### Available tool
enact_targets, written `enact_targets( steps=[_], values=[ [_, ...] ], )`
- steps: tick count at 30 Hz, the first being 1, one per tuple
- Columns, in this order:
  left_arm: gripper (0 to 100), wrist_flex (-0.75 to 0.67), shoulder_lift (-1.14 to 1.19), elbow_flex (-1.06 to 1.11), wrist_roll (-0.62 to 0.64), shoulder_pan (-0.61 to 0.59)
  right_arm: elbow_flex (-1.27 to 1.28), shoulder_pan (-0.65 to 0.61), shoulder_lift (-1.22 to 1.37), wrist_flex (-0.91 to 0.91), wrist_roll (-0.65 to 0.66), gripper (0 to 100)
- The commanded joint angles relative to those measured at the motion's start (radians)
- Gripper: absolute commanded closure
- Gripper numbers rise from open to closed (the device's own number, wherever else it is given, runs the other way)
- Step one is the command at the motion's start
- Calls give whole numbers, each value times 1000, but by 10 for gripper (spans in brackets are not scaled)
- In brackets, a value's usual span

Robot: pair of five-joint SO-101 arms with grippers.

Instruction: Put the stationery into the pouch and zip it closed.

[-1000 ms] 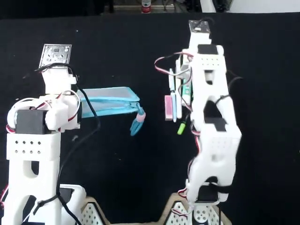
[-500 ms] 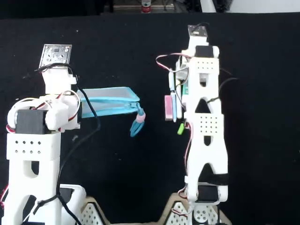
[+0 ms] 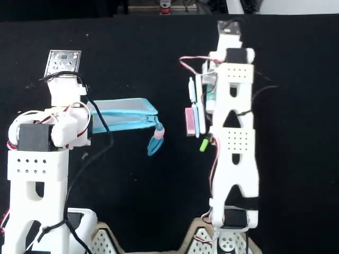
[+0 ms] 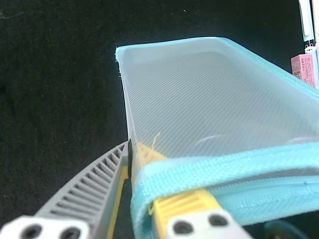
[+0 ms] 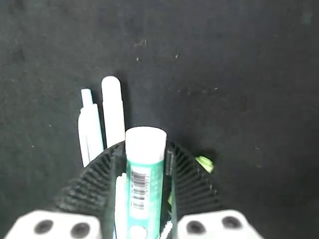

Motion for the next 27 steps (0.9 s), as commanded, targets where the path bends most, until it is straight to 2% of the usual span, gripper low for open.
enact_targets(
  steps=[1, 10, 18, 21, 27],
  values=[
    [970, -11, 2, 16, 14, 4, 136, 44, -219, 38, -3, 988],
    [970, -9, 2, 16, 14, 4, 932, 49, -845, -3, 5, 988],
    [970, -9, 2, 19, 14, 4, 1710, 155, -1141, -376, 215, 987],
    [970, -8, 2, 19, 14, 4, 1880, 206, -1179, -496, 325, 987],
    [970, -9, 2, 19, 14, 4, 1994, 273, -1181, -586, 431, 985]
  ],
)
